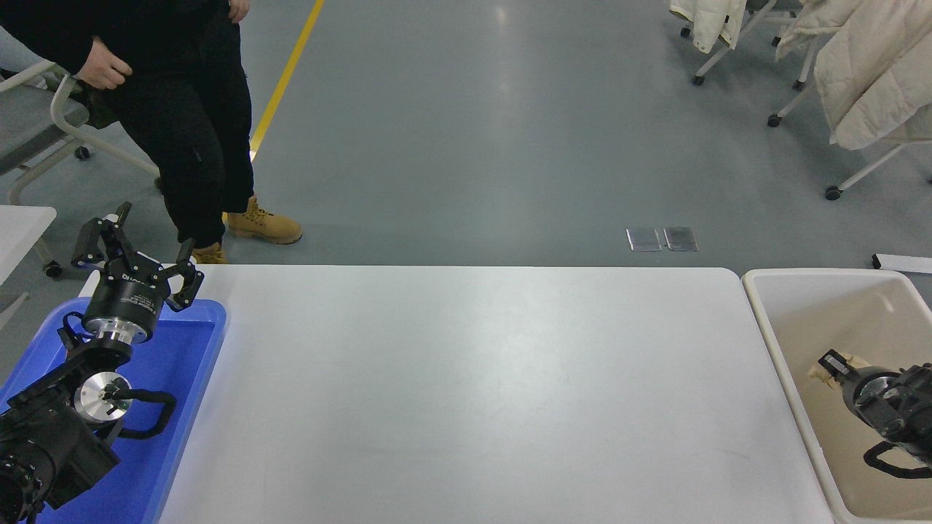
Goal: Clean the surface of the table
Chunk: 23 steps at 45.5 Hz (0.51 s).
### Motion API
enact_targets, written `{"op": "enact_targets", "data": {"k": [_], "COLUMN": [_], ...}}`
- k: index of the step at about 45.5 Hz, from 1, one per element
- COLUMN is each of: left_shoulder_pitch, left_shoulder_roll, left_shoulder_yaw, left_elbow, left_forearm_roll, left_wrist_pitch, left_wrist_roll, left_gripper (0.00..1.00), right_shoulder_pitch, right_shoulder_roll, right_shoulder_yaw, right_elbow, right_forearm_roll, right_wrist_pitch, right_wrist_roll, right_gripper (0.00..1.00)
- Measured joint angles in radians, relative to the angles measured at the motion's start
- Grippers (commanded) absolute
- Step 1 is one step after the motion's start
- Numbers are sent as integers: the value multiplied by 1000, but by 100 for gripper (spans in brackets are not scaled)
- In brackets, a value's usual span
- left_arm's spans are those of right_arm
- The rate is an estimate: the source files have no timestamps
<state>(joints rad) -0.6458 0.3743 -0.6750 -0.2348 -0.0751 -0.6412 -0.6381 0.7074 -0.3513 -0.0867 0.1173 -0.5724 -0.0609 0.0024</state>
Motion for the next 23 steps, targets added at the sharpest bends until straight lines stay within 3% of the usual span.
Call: {"op": "enact_targets", "data": {"k": [1,2,23], "left_shoulder_pitch": [0,0,0], "left_shoulder_roll": [0,0,0], "left_shoulder_yaw": [0,0,0], "left_elbow": [0,0,0], "left_forearm_roll": [0,0,0], "left_wrist_pitch": [0,0,0], "left_wrist_roll": [0,0,0], "left_gripper": [100,100,100], "right_shoulder_pitch": [-1,-1,8], "right_shoulder_roll": [1,2,-24], "right_shoulder_yaw": [0,1,3], "right_elbow": [0,-2,-26], "right_forearm_roll": [2,5,199], "right_wrist_pitch": [-2,-6,-31], "right_wrist_roll": [0,0,-8], "right_gripper": [89,100,100]}}
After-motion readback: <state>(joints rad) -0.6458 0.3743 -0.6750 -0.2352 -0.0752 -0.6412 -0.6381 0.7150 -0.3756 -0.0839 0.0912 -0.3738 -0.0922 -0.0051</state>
